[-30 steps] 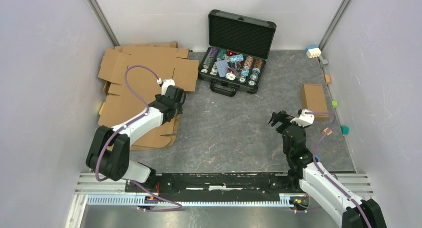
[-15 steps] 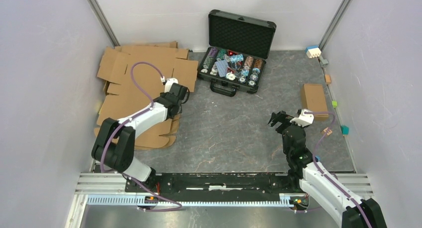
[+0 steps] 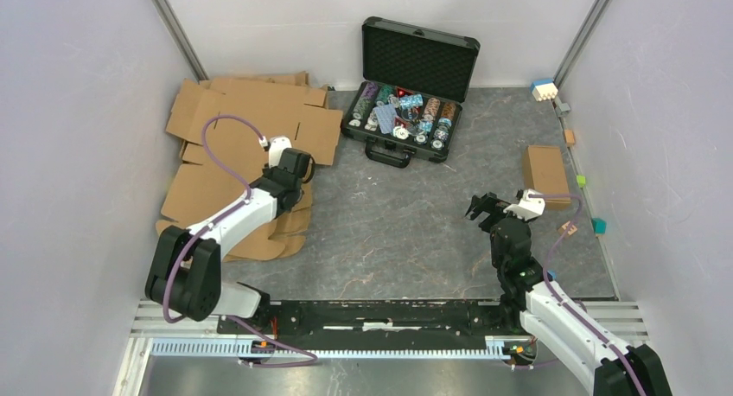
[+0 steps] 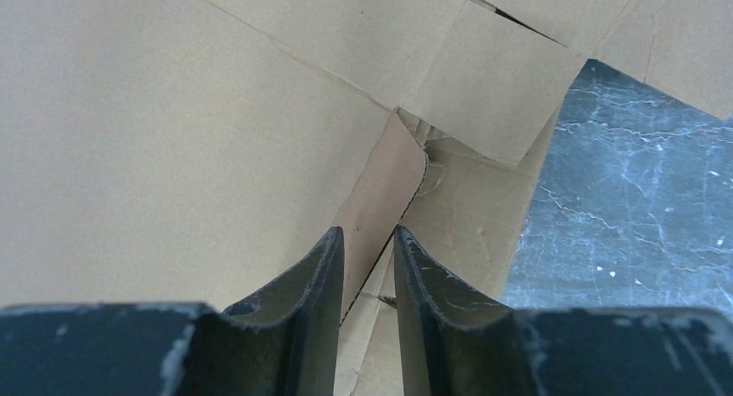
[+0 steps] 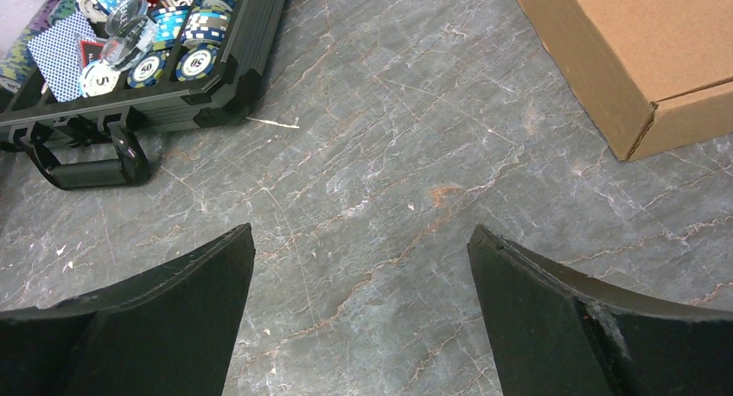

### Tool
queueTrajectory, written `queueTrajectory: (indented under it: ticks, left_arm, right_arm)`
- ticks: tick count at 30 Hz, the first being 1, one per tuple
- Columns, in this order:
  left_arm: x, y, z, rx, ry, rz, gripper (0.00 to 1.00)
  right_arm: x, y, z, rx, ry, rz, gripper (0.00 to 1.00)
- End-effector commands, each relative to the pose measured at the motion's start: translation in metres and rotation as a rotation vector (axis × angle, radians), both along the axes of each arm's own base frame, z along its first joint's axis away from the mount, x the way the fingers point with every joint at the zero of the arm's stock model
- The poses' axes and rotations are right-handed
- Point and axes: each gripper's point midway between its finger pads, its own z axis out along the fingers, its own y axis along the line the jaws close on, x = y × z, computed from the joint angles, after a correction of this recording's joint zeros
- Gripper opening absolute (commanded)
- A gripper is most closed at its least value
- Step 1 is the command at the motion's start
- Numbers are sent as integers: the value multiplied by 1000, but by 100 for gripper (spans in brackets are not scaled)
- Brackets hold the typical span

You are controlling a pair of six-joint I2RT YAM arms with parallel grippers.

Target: Fold the paper box

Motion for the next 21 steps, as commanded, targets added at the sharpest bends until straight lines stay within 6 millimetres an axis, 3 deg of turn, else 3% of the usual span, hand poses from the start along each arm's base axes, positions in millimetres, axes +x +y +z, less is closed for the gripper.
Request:
queueTrajectory:
  ticks: [1, 6, 10, 12, 17, 21]
  left_arm:
    - [11, 1, -1, -42, -26, 53, 34]
    - [10, 2, -2, -55, -34, 57, 24]
    - [10, 1, -2, -63, -29, 45, 4]
    - [10, -1, 2, -69, -43, 24, 2]
    - [9, -27, 23, -153, -133, -121, 2]
    - [4, -72, 54, -289, -280, -346, 4]
  right_arm:
    - [7, 6, 23, 24, -66, 13, 98]
    - [7, 6, 24, 24, -68, 14, 98]
    - [7, 6, 23, 25, -66, 15, 98]
    - [7, 6, 24, 25, -67, 15, 98]
    - [8, 11, 24, 25, -68, 44, 98]
    - [11, 47, 36, -18, -122, 270, 98]
